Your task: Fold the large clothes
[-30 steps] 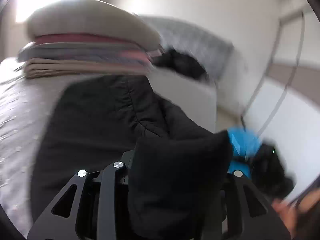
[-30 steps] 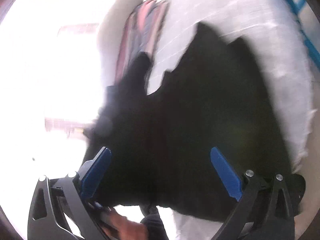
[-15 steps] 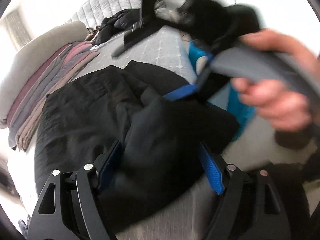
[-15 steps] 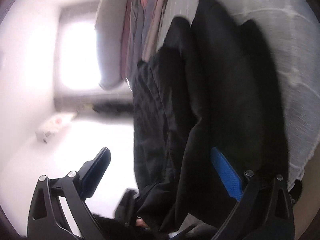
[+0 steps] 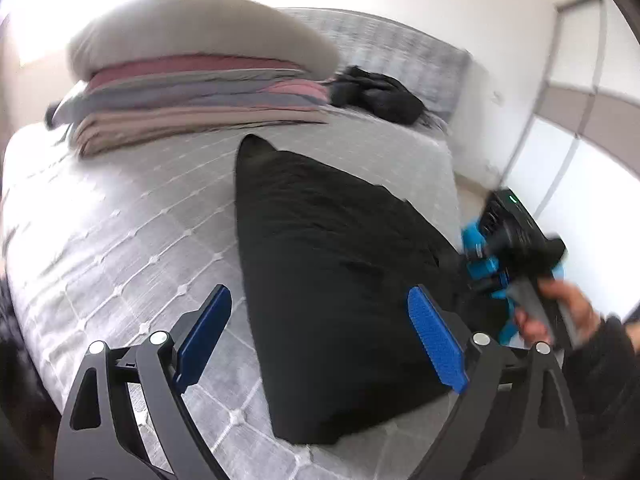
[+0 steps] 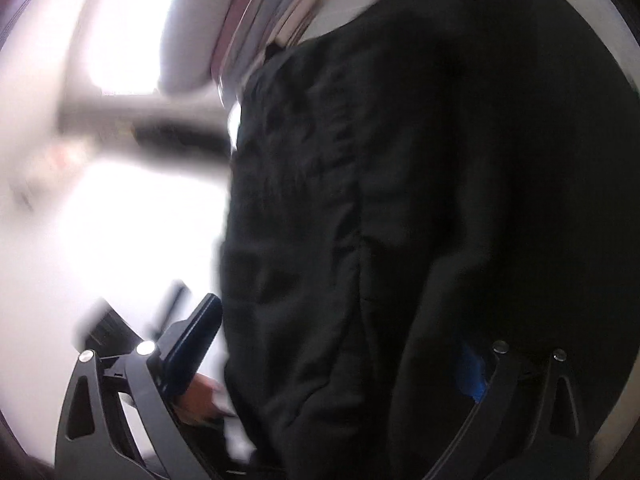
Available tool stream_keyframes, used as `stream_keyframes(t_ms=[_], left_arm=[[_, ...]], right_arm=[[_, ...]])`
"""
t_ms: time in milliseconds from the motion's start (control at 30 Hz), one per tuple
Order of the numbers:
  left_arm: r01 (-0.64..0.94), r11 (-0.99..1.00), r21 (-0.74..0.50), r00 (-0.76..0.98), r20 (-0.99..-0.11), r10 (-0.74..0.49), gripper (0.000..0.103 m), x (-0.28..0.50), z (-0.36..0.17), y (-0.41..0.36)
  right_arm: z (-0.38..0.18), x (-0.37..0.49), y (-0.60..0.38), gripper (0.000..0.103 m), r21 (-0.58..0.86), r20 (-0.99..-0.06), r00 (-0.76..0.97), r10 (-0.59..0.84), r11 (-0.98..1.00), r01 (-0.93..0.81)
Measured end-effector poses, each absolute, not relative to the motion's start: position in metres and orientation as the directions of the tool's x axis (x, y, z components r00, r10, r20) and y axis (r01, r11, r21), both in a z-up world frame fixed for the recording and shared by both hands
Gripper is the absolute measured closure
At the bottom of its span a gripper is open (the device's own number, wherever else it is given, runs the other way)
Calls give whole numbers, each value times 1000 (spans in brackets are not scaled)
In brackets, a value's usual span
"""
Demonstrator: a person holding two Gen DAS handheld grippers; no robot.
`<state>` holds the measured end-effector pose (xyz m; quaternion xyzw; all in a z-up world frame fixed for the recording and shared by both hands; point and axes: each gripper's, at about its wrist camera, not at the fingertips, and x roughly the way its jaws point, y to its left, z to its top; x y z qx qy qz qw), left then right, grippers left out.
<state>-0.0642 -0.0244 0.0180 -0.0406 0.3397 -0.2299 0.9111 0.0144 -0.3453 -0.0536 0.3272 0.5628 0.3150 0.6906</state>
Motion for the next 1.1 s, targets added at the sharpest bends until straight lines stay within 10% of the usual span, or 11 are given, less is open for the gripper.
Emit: stream_keyframes(t_ms=[67, 167, 467, 600, 667, 933, 1100], left_arm=[[350, 894, -279, 662, -602, -447, 17, -57, 9, -5], [303, 890, -342, 655, -603, -455, 17, -40, 0, 6], [331, 872, -360, 680, -550, -485, 17, -22, 25, -2], [345, 859, -379, 640, -574, -511, 16, -17, 14, -17], [353, 855, -381, 616, -593, -519, 16, -19, 8, -28], [370, 861, -350, 601, -616, -509, 16, -20, 2, -37], [357, 855, -377, 592, -617, -519, 16, -19, -2, -32]], right_arm=[[-43, 15, -335, 74, 745, -633, 199, 748, 658, -106], [-26, 13, -336, 75, 755, -597, 249, 763, 639, -147], [61, -40, -404, 76, 738, -442, 470, 764, 608, -294], [-32, -44, -445, 76, 748, -565, 426, 706, 657, -97], [-98, -50, -474, 75, 857, -480, 401, 780, 514, 27], [-86, -58, -471, 72, 835, -495, 424, 758, 550, -10], [-86, -81, -513, 34, 867, -464, 440, 769, 497, 46]])
